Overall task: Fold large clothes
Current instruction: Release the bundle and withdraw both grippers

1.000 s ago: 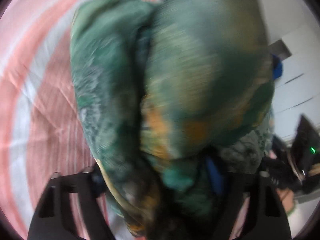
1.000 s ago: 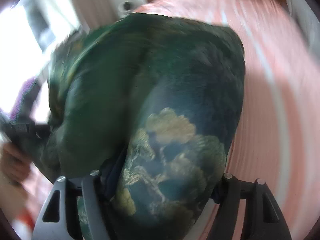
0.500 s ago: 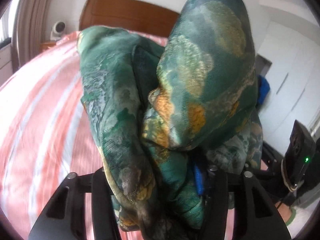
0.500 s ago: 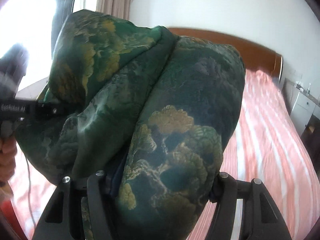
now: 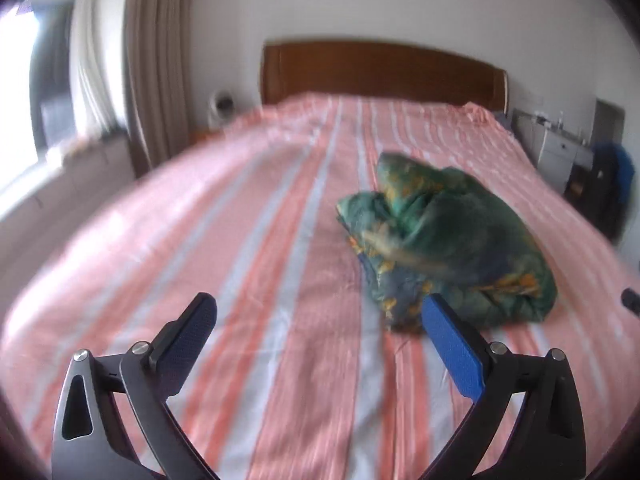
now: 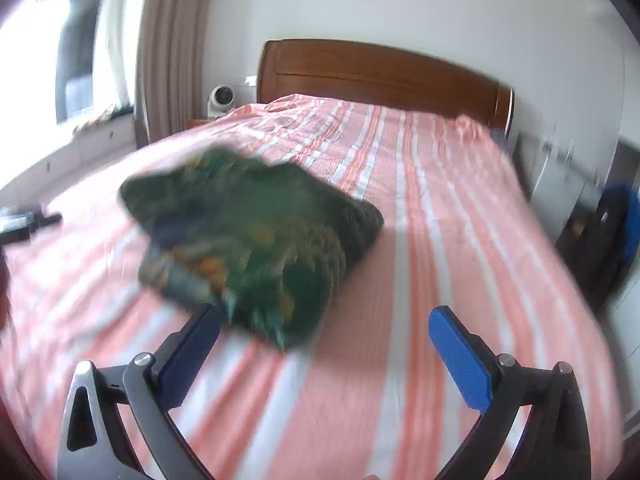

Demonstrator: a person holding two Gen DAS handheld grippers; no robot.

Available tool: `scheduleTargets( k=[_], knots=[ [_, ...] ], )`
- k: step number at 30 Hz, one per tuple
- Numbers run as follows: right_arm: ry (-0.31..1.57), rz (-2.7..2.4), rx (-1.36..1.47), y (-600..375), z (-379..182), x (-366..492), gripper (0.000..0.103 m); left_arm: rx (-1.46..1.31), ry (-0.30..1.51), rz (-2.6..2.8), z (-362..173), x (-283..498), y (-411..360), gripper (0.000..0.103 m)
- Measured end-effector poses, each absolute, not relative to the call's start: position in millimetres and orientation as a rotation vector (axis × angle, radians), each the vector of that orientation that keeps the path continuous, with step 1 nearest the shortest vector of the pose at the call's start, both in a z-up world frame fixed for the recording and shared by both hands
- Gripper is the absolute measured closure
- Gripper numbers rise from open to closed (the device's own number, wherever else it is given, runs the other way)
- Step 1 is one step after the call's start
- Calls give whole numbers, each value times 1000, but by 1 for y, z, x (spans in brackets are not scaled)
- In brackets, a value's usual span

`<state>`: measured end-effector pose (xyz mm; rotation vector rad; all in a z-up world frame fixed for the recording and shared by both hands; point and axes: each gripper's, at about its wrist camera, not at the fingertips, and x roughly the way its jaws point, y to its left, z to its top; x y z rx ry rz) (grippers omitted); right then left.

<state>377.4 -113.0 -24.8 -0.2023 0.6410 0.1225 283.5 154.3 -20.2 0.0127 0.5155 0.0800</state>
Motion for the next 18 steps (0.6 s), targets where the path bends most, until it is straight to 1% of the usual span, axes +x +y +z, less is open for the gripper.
scheduleTargets(
  k=[3,6,9,12,15,18],
  knots=[
    [558,62,-241,-110,-19,311,0,18,413,108,0,254,137,0],
    [539,73,-160,-117,-13,293,0,-43,392,119,24,226,115,0],
    [533,90,-28,-127,-1,278,0,-111,473,100,26,213,106,0],
    [541,70,47,-133,-1,254,0,-117,604,101,23,195,97,0],
    [554,87,43,-128,-4,228,0,-34,635,128,19,168,81,0],
    [572,94,5,-121,-4,210,0,-9,667,121,13,147,70,0]
  ],
)
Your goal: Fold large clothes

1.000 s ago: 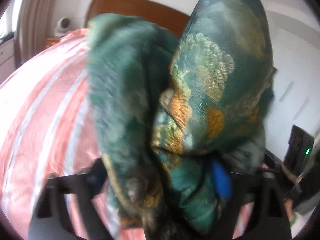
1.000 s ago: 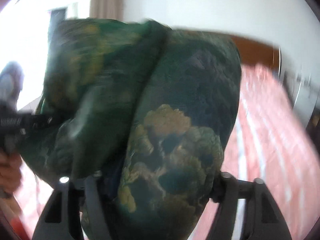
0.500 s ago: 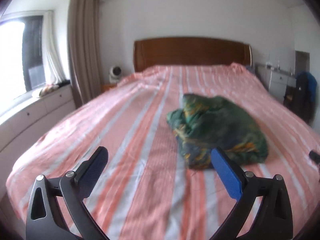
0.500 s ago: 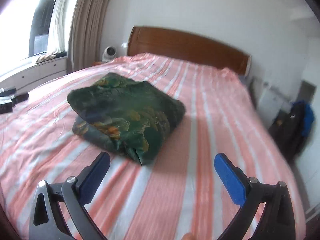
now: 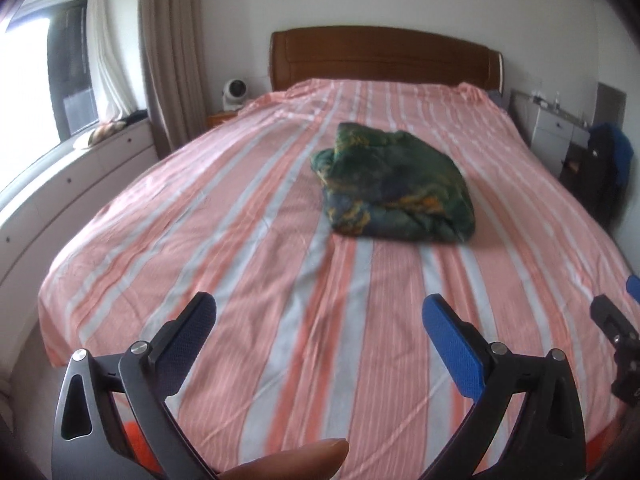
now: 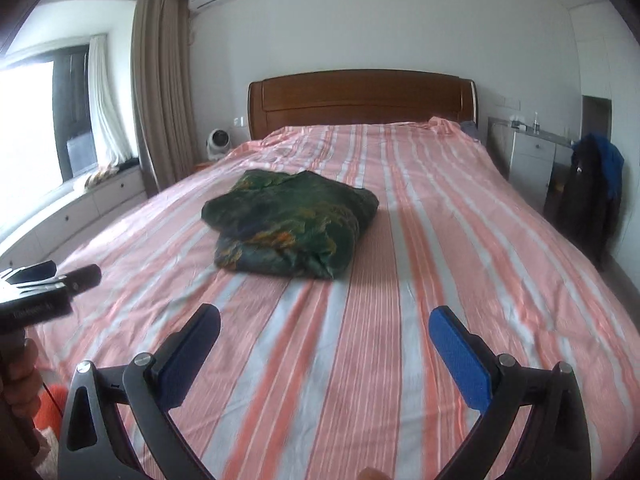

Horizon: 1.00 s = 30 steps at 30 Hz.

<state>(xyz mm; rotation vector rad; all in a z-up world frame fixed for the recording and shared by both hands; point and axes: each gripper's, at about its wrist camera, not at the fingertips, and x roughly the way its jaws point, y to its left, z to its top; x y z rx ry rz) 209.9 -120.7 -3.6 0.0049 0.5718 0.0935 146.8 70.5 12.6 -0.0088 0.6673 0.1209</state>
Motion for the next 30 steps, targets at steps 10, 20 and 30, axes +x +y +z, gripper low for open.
scheduleTargets(
  k=[10,20,30],
  knots=[
    [663,52,-71,-106,10,181,0,60,660,106,25,119,48,0],
    [713,64,-34,-105,11,171,0,119,657,116,29,108,42,0],
    [749,33,-55,-100,9,169,0,89,679,129,28,107,49,0]
  ],
)
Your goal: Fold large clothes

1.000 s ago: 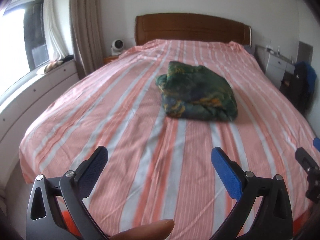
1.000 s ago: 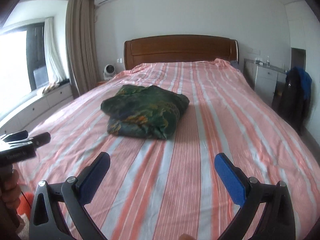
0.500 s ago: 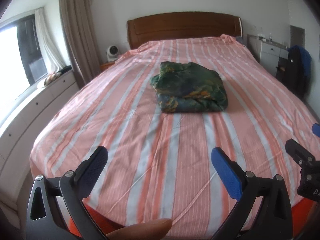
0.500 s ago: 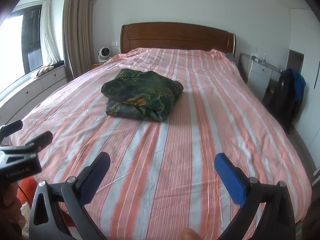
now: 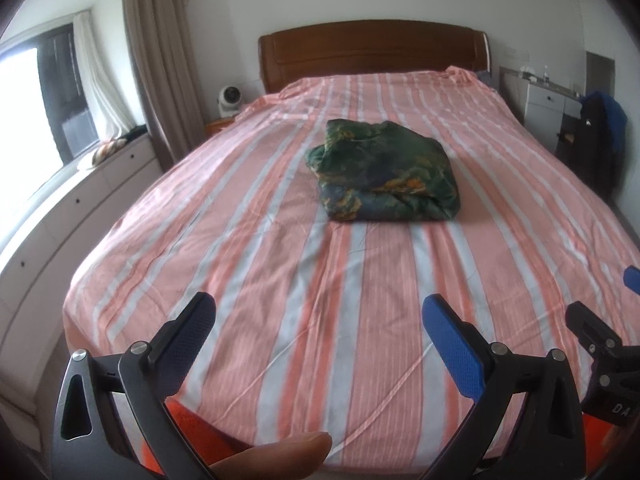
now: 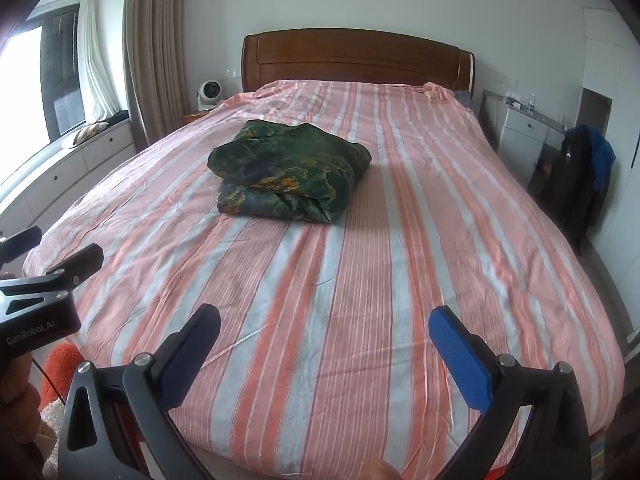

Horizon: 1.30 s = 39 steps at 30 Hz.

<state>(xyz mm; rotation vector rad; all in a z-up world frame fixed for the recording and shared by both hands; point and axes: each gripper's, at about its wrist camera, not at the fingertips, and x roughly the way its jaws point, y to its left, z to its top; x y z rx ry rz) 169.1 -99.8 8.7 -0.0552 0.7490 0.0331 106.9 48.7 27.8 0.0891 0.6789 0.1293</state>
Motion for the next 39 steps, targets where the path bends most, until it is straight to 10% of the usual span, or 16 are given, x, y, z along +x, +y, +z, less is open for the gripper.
scheduleTargets(
  k=[39],
  knots=[
    [765,0,-93,-89,18,160,0,137,696,109,25,106,43,0]
  ],
)
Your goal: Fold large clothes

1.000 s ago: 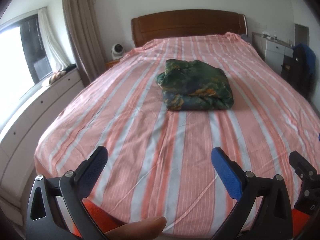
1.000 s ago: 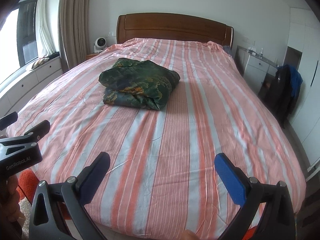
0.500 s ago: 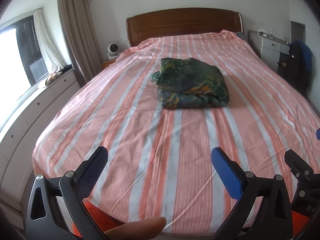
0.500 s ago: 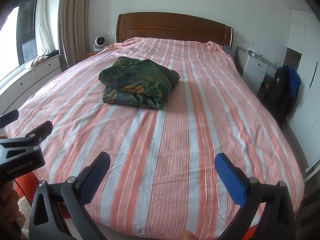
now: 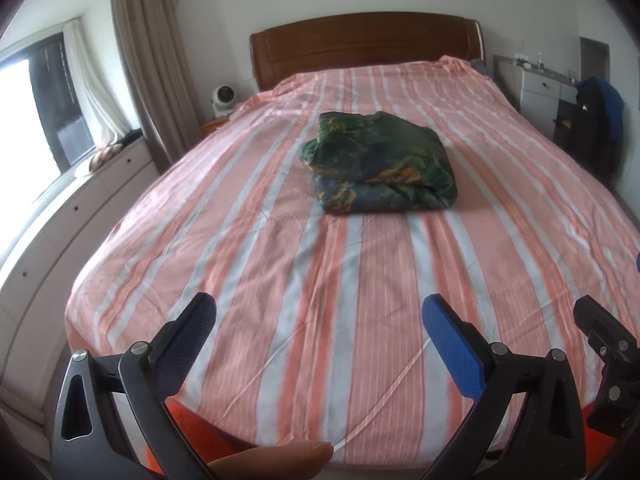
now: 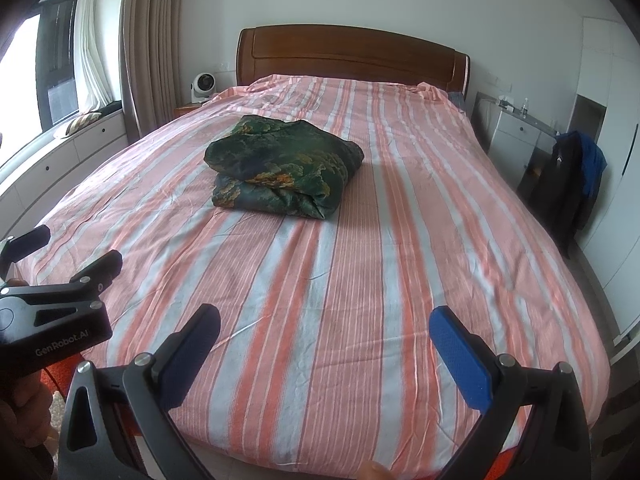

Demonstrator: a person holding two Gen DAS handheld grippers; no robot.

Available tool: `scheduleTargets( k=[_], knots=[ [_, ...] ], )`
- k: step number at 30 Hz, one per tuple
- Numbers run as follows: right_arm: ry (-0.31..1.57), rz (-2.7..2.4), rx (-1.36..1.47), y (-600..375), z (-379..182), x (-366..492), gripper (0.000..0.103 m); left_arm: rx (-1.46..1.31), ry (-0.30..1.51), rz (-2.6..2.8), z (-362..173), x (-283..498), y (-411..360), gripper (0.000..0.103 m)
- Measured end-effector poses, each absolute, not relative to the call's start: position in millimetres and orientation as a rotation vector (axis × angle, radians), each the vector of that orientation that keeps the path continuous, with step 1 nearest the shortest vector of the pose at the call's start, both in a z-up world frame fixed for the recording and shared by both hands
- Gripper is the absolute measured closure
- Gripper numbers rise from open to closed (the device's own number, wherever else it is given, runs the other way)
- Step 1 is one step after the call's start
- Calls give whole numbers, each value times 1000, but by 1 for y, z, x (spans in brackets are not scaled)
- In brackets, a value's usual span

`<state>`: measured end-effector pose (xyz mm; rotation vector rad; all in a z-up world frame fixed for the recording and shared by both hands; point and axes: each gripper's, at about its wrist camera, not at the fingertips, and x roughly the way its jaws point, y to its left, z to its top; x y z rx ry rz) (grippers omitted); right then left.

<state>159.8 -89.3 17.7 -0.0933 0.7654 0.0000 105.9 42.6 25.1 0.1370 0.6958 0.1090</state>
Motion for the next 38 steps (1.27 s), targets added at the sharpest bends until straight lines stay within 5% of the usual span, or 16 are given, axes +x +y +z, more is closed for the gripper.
scheduleTargets(
  k=[38],
  knots=[
    [753,3,-100,-88,21,157,0,129,679,115,25,102,43,0]
  ],
)
